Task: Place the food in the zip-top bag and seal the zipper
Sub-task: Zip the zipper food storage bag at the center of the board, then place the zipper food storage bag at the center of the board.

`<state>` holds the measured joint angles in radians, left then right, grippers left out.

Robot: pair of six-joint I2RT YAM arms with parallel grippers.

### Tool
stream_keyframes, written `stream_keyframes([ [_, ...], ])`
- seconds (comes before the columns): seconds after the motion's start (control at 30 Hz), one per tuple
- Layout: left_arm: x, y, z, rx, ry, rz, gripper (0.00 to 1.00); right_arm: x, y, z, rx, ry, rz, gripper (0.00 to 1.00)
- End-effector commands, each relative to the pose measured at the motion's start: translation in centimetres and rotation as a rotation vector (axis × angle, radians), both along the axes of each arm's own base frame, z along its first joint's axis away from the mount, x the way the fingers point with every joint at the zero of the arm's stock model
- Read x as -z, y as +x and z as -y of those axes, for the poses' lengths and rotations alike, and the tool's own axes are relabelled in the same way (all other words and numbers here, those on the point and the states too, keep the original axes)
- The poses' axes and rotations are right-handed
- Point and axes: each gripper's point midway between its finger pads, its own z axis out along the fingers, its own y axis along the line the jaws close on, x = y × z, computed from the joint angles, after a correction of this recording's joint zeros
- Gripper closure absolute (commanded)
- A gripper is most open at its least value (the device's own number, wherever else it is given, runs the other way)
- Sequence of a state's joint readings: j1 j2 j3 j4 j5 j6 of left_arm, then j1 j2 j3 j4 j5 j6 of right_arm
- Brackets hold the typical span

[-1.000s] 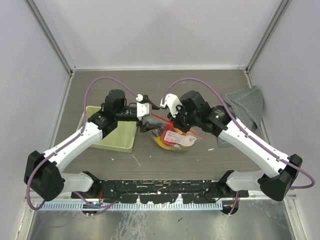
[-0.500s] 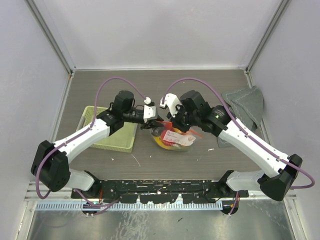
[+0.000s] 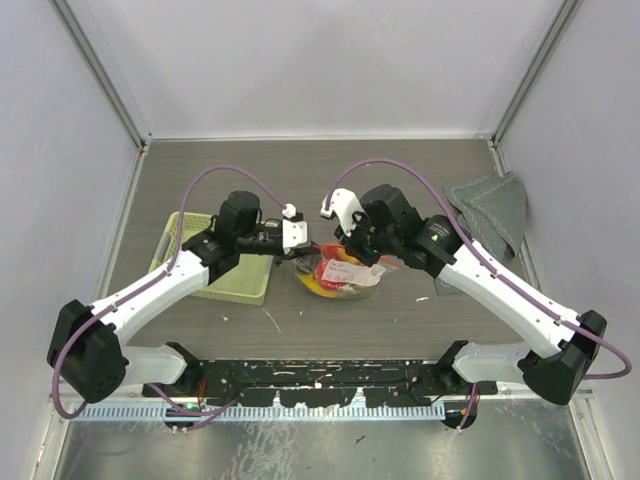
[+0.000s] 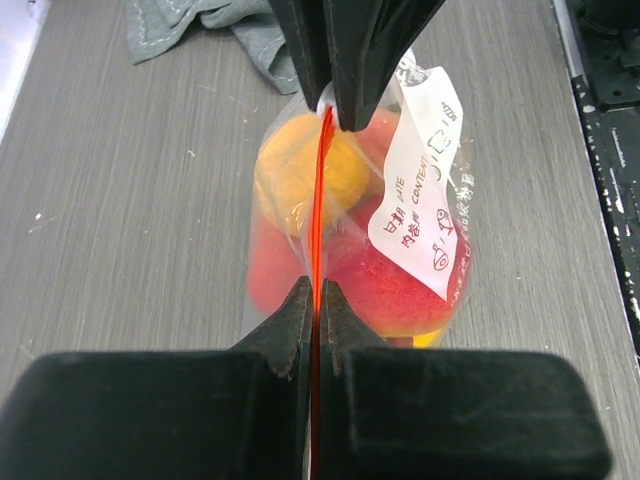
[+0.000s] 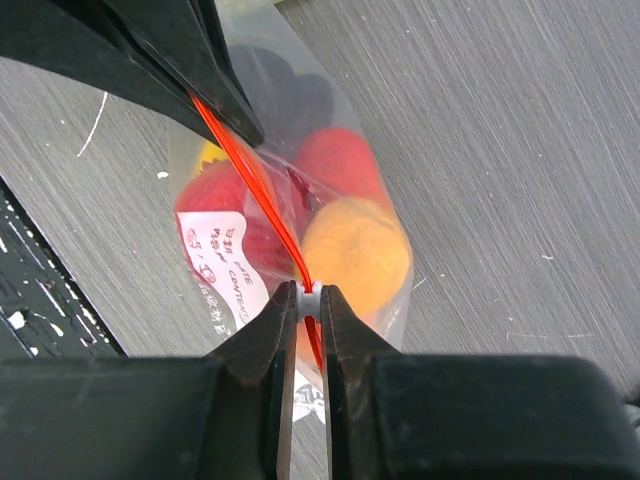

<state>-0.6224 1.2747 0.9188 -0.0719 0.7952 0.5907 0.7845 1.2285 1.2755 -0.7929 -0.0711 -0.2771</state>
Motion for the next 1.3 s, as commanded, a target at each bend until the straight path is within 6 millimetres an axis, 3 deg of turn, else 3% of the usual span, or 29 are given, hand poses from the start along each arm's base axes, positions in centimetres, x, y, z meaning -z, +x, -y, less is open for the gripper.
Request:
stream_keyframes([
  [0.0,-1.9,1.1,-1.0,-0.082,-0.022,0.071,1.0,-0.6,0.4,3.2,0.12,-0.045,0.061,0.98],
  [0.4,-1.1,4.1,-2.9,-0.266,-0.016,0.045,1.0,0.0,-0.6,6.3,0.228,-0.084,0.072,0.98],
  [0.77,-1.3,7.3,-4.9,-0.444,-0.028,0.049,1.0,-0.1,-1.1,7.7,0.277,-0.083,0.087,0.99],
  [1.07,-2.5,8.9,-4.8,-0.476,-0.042,0.068,1.0,-0.7,0.1,9.5,0.392,-0.111,0.156,0.99],
  [1.13,-1.7,9.5,-4.2,-0.461,-0.032,0.049,1.0,-1.2,0.9,9.3,0.418,-0.092,0.174,0.99],
  [1.27,-3.1,10.7,-3.0,-0.439,-0.076,0.073,1.0,-3.0,3.6,9.8,0.539,-0.062,0.261,0.99],
])
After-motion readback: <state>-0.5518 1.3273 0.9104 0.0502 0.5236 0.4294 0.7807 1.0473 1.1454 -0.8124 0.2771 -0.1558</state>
